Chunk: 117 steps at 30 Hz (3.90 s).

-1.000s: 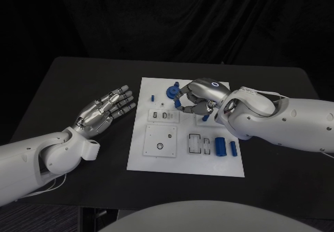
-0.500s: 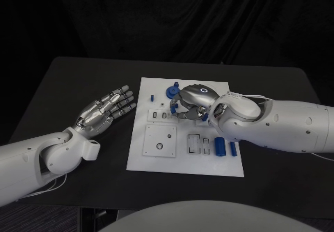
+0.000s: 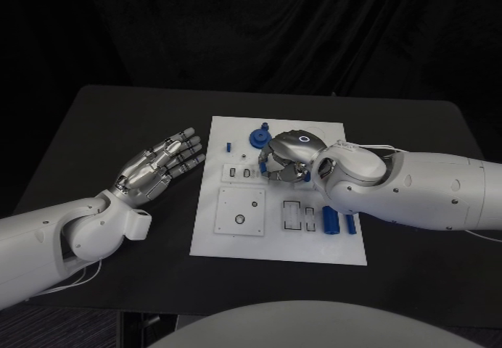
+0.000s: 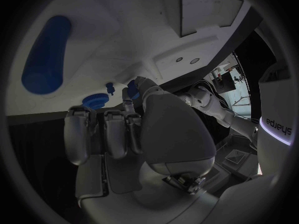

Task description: Assemble the parts on the task board

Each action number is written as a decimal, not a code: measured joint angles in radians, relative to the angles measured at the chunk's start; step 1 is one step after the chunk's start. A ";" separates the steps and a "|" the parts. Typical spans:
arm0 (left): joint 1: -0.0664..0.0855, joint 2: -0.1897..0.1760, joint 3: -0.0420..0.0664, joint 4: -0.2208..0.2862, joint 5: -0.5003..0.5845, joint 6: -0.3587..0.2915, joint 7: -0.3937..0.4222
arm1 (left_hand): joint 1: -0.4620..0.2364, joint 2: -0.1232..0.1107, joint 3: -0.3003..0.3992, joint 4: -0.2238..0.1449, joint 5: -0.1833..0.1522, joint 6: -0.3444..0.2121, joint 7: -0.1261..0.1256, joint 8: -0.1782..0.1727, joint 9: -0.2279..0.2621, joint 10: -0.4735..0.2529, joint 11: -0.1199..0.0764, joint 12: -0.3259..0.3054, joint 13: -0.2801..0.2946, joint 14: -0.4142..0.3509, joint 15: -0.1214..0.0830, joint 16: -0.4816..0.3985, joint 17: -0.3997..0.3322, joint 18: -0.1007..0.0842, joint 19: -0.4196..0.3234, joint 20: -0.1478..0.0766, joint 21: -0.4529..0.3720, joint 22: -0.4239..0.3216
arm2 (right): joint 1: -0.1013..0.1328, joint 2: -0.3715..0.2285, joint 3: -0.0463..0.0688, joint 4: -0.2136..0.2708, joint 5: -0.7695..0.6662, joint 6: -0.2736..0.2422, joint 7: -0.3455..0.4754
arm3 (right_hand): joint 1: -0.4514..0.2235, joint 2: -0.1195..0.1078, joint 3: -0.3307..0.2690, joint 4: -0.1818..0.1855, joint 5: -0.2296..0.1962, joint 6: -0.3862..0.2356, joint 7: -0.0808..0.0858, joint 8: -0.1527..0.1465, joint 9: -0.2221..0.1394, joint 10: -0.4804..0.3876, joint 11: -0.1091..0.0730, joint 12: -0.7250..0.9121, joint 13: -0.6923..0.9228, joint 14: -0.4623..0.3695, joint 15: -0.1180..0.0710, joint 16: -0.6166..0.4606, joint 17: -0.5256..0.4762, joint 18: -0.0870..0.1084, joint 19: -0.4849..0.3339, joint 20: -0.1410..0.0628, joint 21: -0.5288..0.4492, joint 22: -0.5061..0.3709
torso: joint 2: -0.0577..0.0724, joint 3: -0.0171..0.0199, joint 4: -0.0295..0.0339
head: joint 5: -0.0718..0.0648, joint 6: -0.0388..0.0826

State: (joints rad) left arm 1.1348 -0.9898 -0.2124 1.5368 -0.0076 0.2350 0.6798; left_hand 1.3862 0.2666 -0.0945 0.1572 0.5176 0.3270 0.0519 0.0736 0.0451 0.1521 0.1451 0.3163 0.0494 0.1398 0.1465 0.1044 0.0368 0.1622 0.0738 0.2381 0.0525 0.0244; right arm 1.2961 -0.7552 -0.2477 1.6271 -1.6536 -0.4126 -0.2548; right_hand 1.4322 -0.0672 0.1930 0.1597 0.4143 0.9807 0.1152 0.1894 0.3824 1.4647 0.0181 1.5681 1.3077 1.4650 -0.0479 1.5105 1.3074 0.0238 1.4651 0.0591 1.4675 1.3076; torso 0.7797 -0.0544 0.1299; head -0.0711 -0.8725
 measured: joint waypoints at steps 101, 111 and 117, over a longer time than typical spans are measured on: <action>0.287 0.216 0.001 -0.139 -0.625 -0.198 -0.595 | 0.012 -0.125 0.014 0.125 -0.402 0.413 0.138 0.256 0.056 0.517 0.018 0.608 0.192 0.639 -0.027 0.822 0.138 0.016 0.819 -0.009 0.415 0.148 | 0.082 -0.184 -0.001 -0.021 0.046 -0.200 0.115 | 0.030 -0.015 -0.049 0.119 -0.314 -0.171 -0.002 -0.063 -0.118 0.000 -0.007 -0.004 0.000 0.000 0.000 0.046 0.000 0.000 0.000 0.000 0.037 0.000 | -0.159 0.0724 -0.0796 | 0.109 0.000; 0.296 0.286 0.001 -0.134 -0.857 -0.216 -0.818 | -0.125 -0.204 -0.036 0.052 -0.399 0.537 0.078 0.355 0.202 0.877 -0.080 1.003 0.860 1.132 -0.134 1.372 1.037 0.016 0.959 -0.123 0.851 0.453 | 0.082 -0.216 -0.001 -0.014 0.053 -0.158 0.098 | 0.001 0.019 -0.049 0.125 -0.276 -0.140 0.000 -0.056 -0.126 0.000 -0.007 -0.004 0.000 0.000 0.000 0.046 0.000 0.000 0.000 0.000 0.037 0.000 | -0.159 0.0900 -0.0952 | 0.124 0.000; 0.296 0.333 0.000 -0.141 -0.912 -0.217 -0.931 | -0.154 -0.191 -0.030 0.038 -0.364 0.520 0.056 0.435 0.340 1.252 -0.102 1.195 1.252 1.322 -0.154 1.461 1.270 -0.024 1.077 -0.136 1.159 0.845 | 0.082 -0.220 -0.001 -0.011 0.055 -0.133 0.090 | -0.005 0.024 -0.049 0.125 -0.252 -0.130 -0.002 -0.056 -0.130 0.000 -0.007 -0.004 0.000 0.000 0.000 0.046 0.000 0.000 0.000 0.000 0.037 0.000 | -0.157 0.0933 -0.0997 | 0.130 0.000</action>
State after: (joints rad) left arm 1.4309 -0.6565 -0.2121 1.3961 -0.9198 0.0183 -0.2513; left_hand 1.2324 0.0758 -0.1248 0.1954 0.1536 0.8472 0.1077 0.5084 0.3851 1.4037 0.0430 1.5112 1.3018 1.4622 -0.0071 1.5656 1.3067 0.1385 1.1508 0.1016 1.2113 0.8696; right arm 1.3786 -0.9747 -0.2491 1.6161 -1.5986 -0.5461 -0.1649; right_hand 1.4274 -0.0427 0.1435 0.2843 0.1626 0.8510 0.1128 0.1338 0.2527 1.4649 0.0108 1.5644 1.3074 1.4651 -0.0480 1.5568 1.3074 0.0238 1.4651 0.0590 1.5044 1.3079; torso 0.6230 0.0389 0.0302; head 0.0592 -0.8727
